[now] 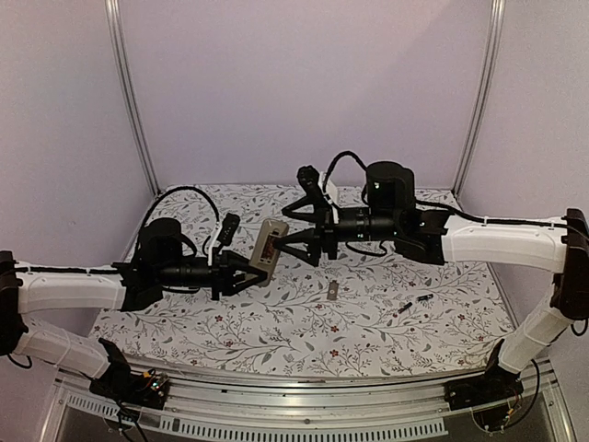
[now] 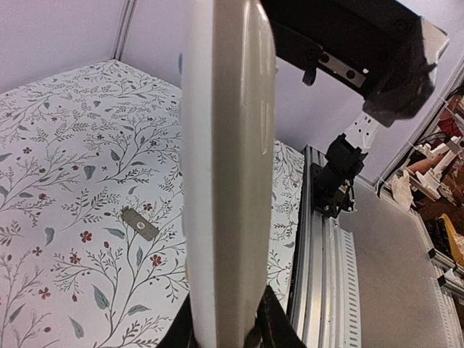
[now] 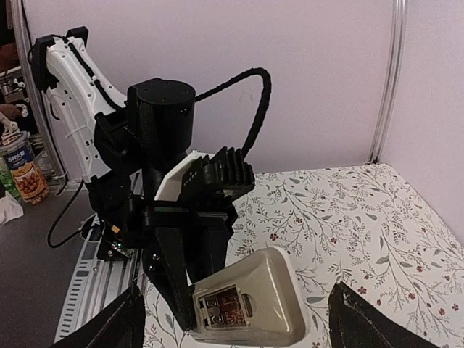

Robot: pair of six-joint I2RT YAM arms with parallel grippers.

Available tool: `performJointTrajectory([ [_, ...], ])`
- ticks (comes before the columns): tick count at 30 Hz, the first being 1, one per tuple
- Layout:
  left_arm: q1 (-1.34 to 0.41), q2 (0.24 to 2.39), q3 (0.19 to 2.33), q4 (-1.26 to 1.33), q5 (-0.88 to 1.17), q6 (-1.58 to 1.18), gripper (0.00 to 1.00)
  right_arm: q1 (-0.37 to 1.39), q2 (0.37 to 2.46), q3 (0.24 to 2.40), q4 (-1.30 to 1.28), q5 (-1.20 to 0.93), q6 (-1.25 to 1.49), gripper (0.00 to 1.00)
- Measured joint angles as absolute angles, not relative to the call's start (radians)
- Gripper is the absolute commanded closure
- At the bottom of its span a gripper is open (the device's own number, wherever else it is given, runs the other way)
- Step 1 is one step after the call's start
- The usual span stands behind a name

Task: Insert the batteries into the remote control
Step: Pass from the left arm to the right, then place the remote control without the battery cover at the center of the board.

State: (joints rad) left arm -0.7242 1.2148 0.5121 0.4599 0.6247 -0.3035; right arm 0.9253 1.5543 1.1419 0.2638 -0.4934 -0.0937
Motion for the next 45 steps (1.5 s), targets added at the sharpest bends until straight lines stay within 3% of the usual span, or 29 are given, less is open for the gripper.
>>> performJointTrajectory([
  [4,-0.735,1.209,0.508,0.487,0.653,-0.318,1.00,0.944,1.615,1.176,0.264,-0.547,-0.091,0.37],
  [11,-0.746,1.209,0.504,0.496,0.693,-0.308,1.00,0.937,1.651,1.182,0.257,-0.618,-0.062,0.96],
  [12,-0.746,1.211,0.501,0.503,0.698,-0.289,1.00,0.934,1.651,1.189,0.252,-0.650,-0.040,1.00],
  [13,-0.746,1.211,0.499,0.505,0.700,-0.273,1.00,0.936,1.651,1.193,0.247,-0.673,-0.030,1.00],
  [15,-0.747,1.211,0.495,0.504,0.718,-0.257,0.64,0.936,1.650,1.193,0.243,-0.705,-0.017,1.00],
  [16,-0.748,1.211,0.495,0.504,0.717,-0.254,0.50,0.935,1.651,1.193,0.244,-0.710,-0.017,1.00],
  [18,-0.749,1.211,0.495,0.508,0.696,-0.263,0.30,0.934,1.651,1.191,0.247,-0.705,-0.035,1.00],
  [20,-0.750,1.209,0.495,0.516,0.671,-0.285,0.04,0.929,1.652,1.184,0.242,-0.692,-0.049,1.00],
  [21,-0.750,1.206,0.494,0.516,0.661,-0.284,0.01,0.927,1.652,1.180,0.238,-0.693,-0.052,1.00],
  [34,-0.649,1.113,0.474,0.410,0.543,-0.269,0.00,0.854,1.684,1.171,0.057,-0.722,-0.070,1.00],
  [42,-0.577,1.098,0.463,0.355,0.483,-0.341,0.00,0.803,2.024,1.343,-0.086,-0.920,0.024,0.99],
  [45,-0.577,1.087,0.450,0.349,0.480,-0.353,0.00,0.803,2.107,1.375,-0.121,-0.957,0.046,0.91],
])
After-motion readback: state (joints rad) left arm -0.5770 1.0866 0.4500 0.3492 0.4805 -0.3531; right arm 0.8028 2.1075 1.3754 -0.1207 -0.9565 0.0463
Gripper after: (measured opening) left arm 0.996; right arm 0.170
